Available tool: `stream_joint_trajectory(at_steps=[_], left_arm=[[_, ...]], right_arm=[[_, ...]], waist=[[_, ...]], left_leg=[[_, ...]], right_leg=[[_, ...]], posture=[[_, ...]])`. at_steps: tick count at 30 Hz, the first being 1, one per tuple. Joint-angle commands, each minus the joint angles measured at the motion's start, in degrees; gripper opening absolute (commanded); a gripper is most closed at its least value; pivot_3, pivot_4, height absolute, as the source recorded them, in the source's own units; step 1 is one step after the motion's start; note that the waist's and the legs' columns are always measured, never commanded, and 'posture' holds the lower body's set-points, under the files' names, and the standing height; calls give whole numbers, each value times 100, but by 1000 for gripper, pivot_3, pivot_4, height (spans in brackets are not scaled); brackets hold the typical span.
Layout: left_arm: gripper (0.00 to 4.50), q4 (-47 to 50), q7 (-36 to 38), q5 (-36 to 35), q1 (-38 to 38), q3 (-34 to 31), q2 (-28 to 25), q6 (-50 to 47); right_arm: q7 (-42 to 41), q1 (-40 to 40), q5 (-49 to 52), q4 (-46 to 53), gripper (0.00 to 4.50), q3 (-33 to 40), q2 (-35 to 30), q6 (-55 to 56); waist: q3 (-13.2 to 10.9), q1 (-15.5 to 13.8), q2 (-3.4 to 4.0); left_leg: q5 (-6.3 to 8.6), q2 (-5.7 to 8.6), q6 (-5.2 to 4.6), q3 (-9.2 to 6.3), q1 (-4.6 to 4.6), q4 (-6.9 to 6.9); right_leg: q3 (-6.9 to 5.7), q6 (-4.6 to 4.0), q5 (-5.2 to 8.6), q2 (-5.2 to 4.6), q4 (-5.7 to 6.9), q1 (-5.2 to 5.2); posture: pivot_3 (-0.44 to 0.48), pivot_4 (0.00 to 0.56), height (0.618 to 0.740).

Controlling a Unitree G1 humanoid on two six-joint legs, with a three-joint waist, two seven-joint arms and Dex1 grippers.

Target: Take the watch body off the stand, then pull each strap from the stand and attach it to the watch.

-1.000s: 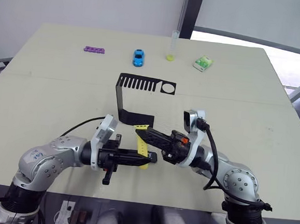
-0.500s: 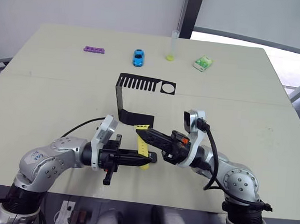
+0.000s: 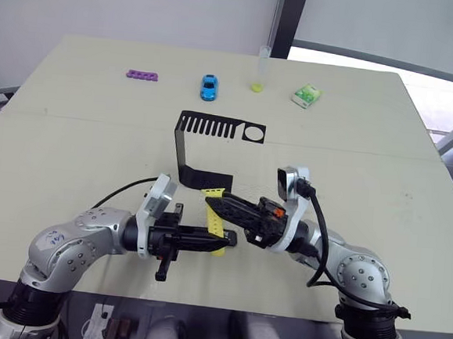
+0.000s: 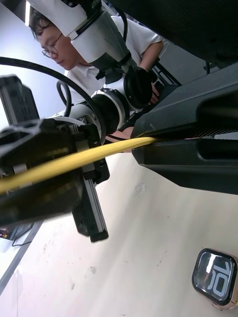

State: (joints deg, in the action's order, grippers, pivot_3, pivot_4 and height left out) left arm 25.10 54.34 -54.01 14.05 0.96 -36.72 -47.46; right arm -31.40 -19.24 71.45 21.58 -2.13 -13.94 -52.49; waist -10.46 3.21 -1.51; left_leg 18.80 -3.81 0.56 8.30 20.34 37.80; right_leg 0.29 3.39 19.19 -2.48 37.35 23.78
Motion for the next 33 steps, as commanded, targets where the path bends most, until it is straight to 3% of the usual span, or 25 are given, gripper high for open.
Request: stream_joint_trajectory(at_steps=[1, 17, 21, 22, 33], left_arm=[[0, 188, 39, -39, -26, -115, -45, 78], [0, 160, 24, -5, -17, -82, -12, 97], [0, 149, 24, 0, -5, -87, -12, 90], [0, 155, 25, -3, -8, -88, -17, 85], [0, 149, 60, 3, -14, -71, -101, 12]], right_arm=[[-182, -43, 16, 84, 1377, 65, -32, 105], [-224, -5, 121, 101, 1377, 123, -27, 104], [-245, -6, 149, 99, 140, 93, -31, 67], [-249, -7, 160, 99, 50, 88, -28, 63], [-293, -18, 301, 104, 50, 112, -8, 59]], waist=[[0, -1, 0], [0, 0, 0], [0, 0, 0], [0, 0, 0], [0, 0, 0]], left_leg=[[0, 0, 0, 0, 0, 0], [0, 0, 0, 0, 0, -7], [0, 0, 0, 0, 0, -9], [0, 0, 0, 0, 1, -9], [0, 0, 0, 0, 1, -17]], right_leg=[[0, 0, 0, 0, 0, 0], [-1, 0, 0, 0, -6, 1], [-1, 0, 0, 0, -7, 1], [0, 0, 0, 0, -7, 1], [-1, 0, 0, 0, -17, 1]], posture=[[0, 150, 740], [0, 150, 740], [0, 150, 740], [0, 150, 740], [0, 150, 740]])
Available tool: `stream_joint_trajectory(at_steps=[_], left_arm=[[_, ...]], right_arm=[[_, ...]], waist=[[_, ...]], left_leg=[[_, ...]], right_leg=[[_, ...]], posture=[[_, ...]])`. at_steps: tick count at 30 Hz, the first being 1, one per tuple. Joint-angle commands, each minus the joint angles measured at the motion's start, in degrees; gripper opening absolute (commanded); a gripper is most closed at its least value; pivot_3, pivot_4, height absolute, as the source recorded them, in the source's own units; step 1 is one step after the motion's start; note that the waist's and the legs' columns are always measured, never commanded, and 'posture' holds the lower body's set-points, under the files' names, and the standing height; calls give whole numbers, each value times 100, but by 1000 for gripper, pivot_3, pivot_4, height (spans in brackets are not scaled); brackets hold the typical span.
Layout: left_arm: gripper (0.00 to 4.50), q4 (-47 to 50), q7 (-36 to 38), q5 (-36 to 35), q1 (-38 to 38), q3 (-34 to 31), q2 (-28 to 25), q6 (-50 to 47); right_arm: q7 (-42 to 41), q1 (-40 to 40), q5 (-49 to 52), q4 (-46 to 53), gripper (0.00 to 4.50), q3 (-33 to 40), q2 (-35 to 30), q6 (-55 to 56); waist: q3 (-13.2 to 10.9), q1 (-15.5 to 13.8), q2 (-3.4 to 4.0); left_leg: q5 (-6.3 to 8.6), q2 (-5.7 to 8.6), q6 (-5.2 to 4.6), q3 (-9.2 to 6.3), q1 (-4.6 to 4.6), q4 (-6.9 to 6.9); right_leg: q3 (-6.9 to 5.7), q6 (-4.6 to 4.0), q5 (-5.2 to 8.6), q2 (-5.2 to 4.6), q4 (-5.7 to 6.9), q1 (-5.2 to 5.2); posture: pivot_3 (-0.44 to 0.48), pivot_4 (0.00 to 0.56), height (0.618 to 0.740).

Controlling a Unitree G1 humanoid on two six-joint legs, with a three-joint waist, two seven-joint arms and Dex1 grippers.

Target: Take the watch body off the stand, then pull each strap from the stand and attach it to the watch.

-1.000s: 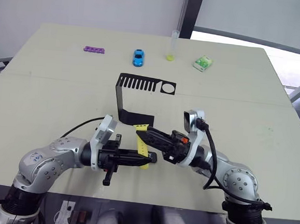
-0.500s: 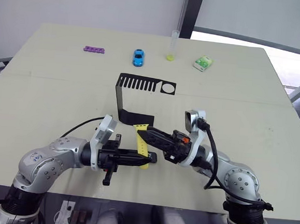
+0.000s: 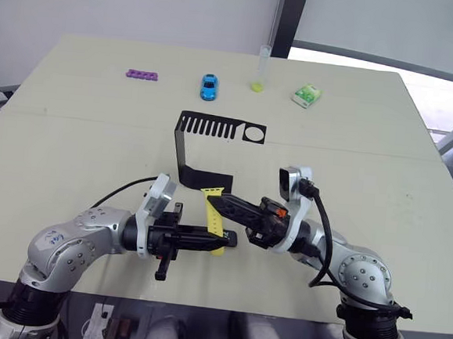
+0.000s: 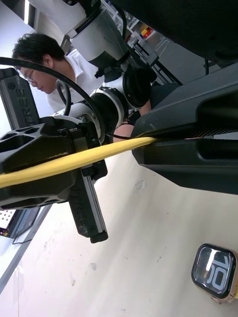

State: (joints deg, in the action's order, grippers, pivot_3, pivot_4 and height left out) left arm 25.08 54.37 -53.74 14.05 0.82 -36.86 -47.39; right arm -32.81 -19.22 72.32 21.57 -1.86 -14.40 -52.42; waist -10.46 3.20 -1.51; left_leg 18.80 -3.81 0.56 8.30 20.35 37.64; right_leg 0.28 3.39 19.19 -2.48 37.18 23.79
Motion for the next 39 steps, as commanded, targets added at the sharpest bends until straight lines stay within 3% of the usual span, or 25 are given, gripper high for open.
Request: stream_joint_trajectory(at_steps=[1, 2, 3, 4, 6, 11, 16, 22, 27, 34, 39], left_arm=[[0, 153, 9, 8, -12, -58, -98, -1], [0, 174, -17, 82, -9, -44, -111, 46], [642, 209, -21, 171, -14, -26, -127, 123], [911, 259, -20, 270, -32, -37, -127, 242], [1881, 390, -18, 311, -99, -186, -145, 387], [4423, 678, 90, 253, -672, -1090, -610, 627], [4470, 407, 342, 759, -1520, -2189, -1063, 1296], [4470, -708, 928, 1836, -2384, -3067, -1388, 2648], [4470, -1105, 1221, 1764, -2562, -3540, -1308, 3123], [4470, -571, 942, 1977, -2451, -2919, -1189, 3203], [4470, 101, 536, 2292, -1620, -1681, -1163, 2934]], right_arm=[[-154, -27, 230, 108, 50, 95, 35, 51], [-154, -34, 244, 115, 50, 106, 29, 52], [-153, -41, 262, 125, 0, 118, 20, 53], [-147, -54, 273, 137, 0, 137, 11, 66], [-123, -89, 297, 179, 0, 209, -34, 107], [-324, -113, -271, 352, 0, 511, -570, 452], [-1168, 221, -1546, 289, 0, 772, -1728, 1248], [-1538, 787, -2690, -172, 0, 1389, -2327, 2407], [-2070, 1576, -3857, -756, 0, 1706, -2803, 3762], [-2360, 1965, -3922, -1073, 0, 2097, -2877, 4136], [-2664, 2040, -3949, -1060, 0, 2032, -2890, 4297]], waist=[[0, 1, 0], [0, 0, 0], [0, 0, 0], [0, 0, 0], [0, 2, 0], [0, 4, 1], [-1, -8, 2], [-1, 2, 2], [-1, -34, 0], [-2, -10, 2], [-2, -22, 1]], left_leg=[[0, 0, 0, 0, 0, -1], [0, 0, 0, 0, 0, -2], [0, 0, 0, 0, 0, -4], [0, 0, 0, 0, 0, -5], [0, 0, 0, 0, 1, -9], [-1, 1, 1, 2, 3, -28], [0, 2, 1, 4, 12, -38], [0, 1, 0, 10, 14, -46], [6, 1, -8, 11, 17, -48], [6, 1, -9, 14, -1, -45], [4, 4, -6, 13, -14, -39]], right_leg=[[-1, 0, 0, 0, -2, 0], [-1, 0, 0, 0, -3, 0], [-1, 0, 0, 0, -4, 0], [-1, 0, 0, 0, -6, 0], [-1, 0, 0, 0, -10, 0], [-1, 0, 0, 0, -21, 7], [-2, 0, 0, -1, -38, 16], [-5, -1, 0, 0, -55, 17], [-9, -1, 0, -3, -69, 15], [-5, 5, -3, -4, -60, -3], [-2, 8, -4, -4, -38, -12]], posture=[[0, 150, 740], [0, 150, 740], [0, 150, 740], [0, 150, 740], [0, 150, 740], [0, 150, 740], [0, 150, 740], [0, 150, 740], [0, 150, 740], [0, 150, 740], [0, 150, 740]])
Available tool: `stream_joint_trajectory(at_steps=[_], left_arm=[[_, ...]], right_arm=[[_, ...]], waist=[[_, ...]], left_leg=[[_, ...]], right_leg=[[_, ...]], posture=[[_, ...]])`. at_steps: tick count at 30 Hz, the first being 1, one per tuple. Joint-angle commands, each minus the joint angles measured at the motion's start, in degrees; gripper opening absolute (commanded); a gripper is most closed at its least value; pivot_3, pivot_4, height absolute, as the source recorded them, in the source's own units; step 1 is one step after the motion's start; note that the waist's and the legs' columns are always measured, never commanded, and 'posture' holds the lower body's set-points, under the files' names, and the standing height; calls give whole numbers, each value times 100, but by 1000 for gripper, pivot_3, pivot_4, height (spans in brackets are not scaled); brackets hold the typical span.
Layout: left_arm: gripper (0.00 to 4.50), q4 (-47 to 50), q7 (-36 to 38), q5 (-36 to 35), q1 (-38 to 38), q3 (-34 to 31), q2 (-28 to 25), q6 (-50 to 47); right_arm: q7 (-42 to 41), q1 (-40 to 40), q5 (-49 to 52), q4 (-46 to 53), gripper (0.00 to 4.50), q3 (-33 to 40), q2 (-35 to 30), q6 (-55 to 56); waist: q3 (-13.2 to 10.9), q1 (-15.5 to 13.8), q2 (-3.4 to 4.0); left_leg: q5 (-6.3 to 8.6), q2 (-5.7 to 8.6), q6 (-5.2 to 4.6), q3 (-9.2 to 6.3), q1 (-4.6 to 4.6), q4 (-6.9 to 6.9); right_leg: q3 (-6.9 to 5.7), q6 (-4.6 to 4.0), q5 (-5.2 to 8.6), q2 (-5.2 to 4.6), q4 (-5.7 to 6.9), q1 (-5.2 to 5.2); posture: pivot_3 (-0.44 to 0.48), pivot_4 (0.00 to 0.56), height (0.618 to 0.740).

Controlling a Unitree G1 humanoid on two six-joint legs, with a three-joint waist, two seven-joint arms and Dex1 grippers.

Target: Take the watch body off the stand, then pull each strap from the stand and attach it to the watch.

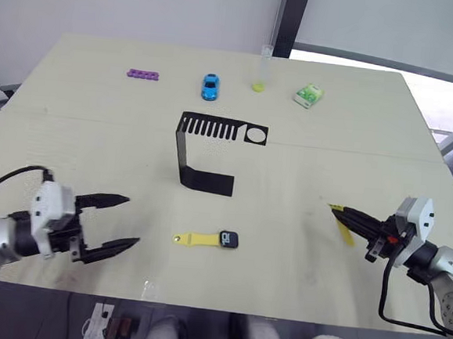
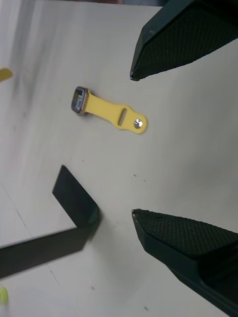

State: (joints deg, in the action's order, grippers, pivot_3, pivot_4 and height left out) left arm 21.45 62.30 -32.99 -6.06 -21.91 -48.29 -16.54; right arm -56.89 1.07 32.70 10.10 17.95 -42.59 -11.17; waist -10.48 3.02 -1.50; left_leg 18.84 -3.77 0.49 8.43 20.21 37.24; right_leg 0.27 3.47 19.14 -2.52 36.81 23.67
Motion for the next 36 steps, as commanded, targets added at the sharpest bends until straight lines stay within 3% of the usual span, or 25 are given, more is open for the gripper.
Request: stream_joint_trajectory(at_steps=[1, 8, 13, 20, 36], left_arm=[[4470, 559, -399, 338, 625, 885, 4, -264], [4470, 689, -1030, 1000, 1781, 2715, 435, -1188], [4470, 139, -1081, 1822, 2138, 3667, 729, -900], [4470, -537, -1144, 2215, 2479, 4007, 1274, -722], [4470, -1105, -924, 2667, 2857, 4481, 1708, -609]], right_arm=[[-329, 7, 19, 105, 0, 9, -82, 162], [-670, 1, 101, 461, 0, -208, -155, 37], [-607, -133, 85, 617, 0, -378, -81, -70], [-627, -150, 67, 734, 0, -556, -67, -108], [-334, -71, 103, 1174, 0, -648, -20, -440]], waist=[[0, -8, 0], [0, -13, 1], [0, -22, 1], [-1, -129, 0], [-1, -148, 0]], left_leg=[[-2, 2, 1, 0, -3, 1], [-7, 4, 2, 4, -4, 13], [-11, 0, 5, 5, -4, 26], [-7, 1, -5, 2, 2, 78], [-7, 1, -6, 1, 3, 83]], right_leg=[[1, 0, 0, 0, 4, -3], [10, 5, -3, 8, 18, -1], [11, 5, -3, 14, 21, -1], [13, 6, -3, 9, 58, -2], [12, 6, -3, 9, 62, -2]], posture=[[0, 150, 740], [0, 150, 740], [0, 150, 740], [0, 150, 740], [0, 150, 740]])
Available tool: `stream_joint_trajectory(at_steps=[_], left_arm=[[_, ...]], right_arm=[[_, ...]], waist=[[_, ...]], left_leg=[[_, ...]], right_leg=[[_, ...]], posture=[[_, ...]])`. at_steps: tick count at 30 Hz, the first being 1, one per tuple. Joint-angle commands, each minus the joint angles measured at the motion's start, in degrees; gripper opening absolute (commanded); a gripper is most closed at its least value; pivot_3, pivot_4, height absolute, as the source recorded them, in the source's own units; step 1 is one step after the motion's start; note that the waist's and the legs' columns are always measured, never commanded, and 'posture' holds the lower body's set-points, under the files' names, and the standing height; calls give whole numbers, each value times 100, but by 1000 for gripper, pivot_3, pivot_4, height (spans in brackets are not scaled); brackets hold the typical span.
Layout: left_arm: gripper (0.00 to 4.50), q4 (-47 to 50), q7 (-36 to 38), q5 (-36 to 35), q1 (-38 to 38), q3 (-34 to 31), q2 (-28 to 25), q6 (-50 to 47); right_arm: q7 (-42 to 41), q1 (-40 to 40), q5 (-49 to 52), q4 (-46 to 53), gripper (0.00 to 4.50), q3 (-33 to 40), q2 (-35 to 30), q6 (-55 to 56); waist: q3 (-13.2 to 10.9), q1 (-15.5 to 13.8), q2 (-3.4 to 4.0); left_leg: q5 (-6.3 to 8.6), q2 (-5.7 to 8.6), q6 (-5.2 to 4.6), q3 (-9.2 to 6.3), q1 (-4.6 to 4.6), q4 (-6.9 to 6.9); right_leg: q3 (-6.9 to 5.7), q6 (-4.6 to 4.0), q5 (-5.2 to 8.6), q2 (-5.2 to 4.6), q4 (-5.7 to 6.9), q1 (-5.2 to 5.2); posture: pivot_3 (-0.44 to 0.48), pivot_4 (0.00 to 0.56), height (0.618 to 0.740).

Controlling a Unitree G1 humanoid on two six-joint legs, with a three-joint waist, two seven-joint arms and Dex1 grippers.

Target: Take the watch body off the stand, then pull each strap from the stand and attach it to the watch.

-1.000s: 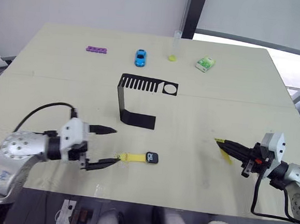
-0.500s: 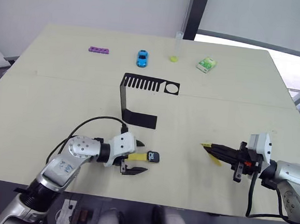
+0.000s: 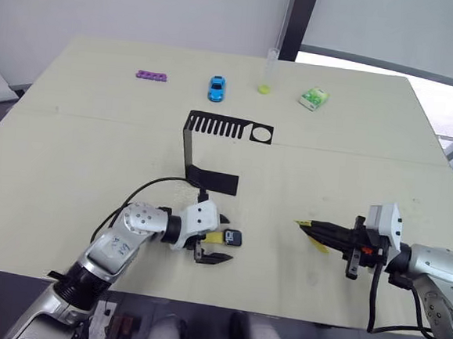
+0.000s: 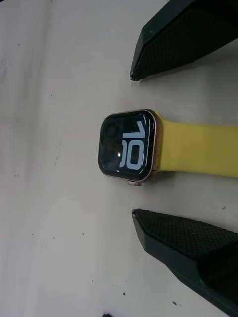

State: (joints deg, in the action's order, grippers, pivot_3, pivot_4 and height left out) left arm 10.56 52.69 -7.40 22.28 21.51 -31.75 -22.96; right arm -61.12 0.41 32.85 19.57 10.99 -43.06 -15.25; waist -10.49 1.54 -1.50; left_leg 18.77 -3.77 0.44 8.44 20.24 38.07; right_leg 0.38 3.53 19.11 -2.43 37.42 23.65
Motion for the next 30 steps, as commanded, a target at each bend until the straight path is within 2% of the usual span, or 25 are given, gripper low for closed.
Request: stream_joint_trajectory(at_steps=[1, 21, 22, 23, 27, 30], left_arm=[[4470, -36, 38, 126, 33, 144, 76, 10], [4470, -433, 275, 353, -54, 253, 105, 65], [3959, -449, 283, 364, -48, 265, 107, 66], [3716, -470, 299, 359, -44, 277, 113, 29], [1683, -589, 319, 353, -35, 279, 150, 63], [1593, -741, 353, 388, -52, 298, 157, 192]], right_arm=[[105, -3, 87, 245, 0, 45, 31, -48], [390, -77, 83, 459, 0, -120, 141, -265], [404, -81, 85, 471, 0, -128, 141, -278], [422, -87, 87, 481, 0, -139, 146, -294], [465, -107, 90, 499, 0, -166, 156, -329], [492, -97, 96, 529, 0, -168, 166, -365]], waist=[[0, -2, 0], [3, -8, 0], [3, -8, -1], [3, -8, -1], [4, -5, 0], [7, -6, 0]], left_leg=[[0, 0, 0, 0, -1, 0], [1, 1, -3, -1, -4, 5], [1, 1, -3, -1, -5, 5], [1, 1, -3, -1, -5, 5], [1, 0, -3, -1, -5, 5], [1, 1, -2, -1, -8, 5]], right_leg=[[0, 0, 0, 0, 0, 0], [-1, 0, 0, -1, 2, -6], [-1, 0, 0, -1, 2, -7], [-1, 0, 0, -1, 2, -7], [-1, 0, 0, 0, 3, -6], [-1, 0, 0, 0, 4, -8]], posture=[[0, 150, 740], [0, 150, 740], [0, 150, 740], [0, 150, 740], [0, 150, 740], [0, 150, 740]])
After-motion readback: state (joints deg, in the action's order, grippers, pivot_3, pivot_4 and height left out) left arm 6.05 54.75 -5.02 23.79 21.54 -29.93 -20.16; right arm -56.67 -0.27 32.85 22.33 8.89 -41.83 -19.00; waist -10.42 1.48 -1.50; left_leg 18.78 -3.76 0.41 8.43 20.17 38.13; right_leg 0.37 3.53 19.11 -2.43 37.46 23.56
